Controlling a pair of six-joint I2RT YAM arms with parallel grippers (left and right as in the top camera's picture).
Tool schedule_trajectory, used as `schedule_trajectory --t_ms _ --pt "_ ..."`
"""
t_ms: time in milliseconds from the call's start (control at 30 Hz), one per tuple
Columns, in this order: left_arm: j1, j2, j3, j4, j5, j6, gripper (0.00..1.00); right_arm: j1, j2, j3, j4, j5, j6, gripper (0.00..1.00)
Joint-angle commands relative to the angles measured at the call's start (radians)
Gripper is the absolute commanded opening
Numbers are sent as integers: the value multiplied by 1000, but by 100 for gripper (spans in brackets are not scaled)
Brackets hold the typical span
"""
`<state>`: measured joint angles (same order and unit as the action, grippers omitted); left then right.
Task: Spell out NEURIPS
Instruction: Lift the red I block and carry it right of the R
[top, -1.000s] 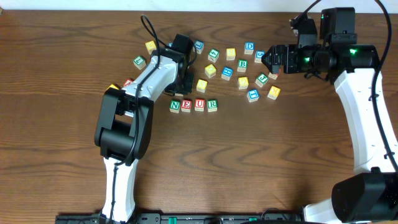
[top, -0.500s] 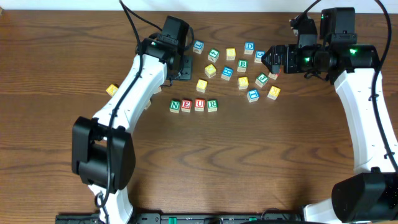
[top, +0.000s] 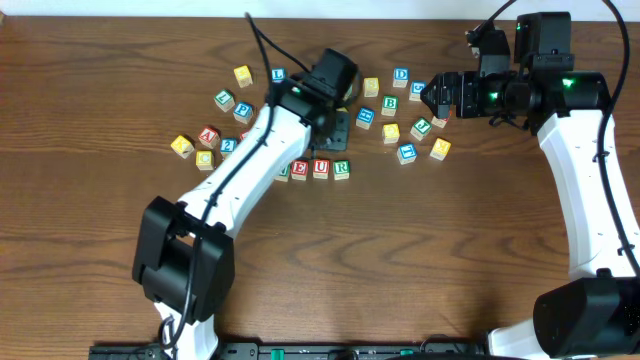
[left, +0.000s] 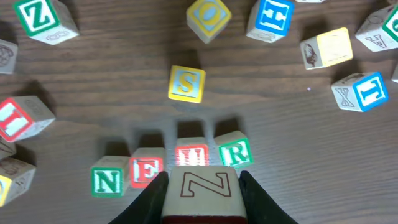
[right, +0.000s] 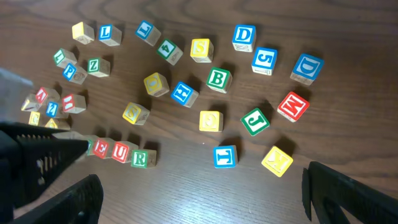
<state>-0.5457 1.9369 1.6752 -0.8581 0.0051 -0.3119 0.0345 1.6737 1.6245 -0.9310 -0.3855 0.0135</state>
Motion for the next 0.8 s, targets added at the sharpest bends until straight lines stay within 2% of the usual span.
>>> schedule_trajectory --t_ms 0,200,533,767 --pt "-21 -8 13 -5 -47 -68 27 -7 0 16 -2 2 -11 99" --pt "-63 20 -6 3 -46 -138 27 -7 0 16 -2 2 -11 99" --pt "-161 117 -9 63 -46 -143 27 -7 0 16 -2 2 -11 99" --pt "-168 195 -9 109 -47 -203 27 -7 0 16 -2 2 -11 99"
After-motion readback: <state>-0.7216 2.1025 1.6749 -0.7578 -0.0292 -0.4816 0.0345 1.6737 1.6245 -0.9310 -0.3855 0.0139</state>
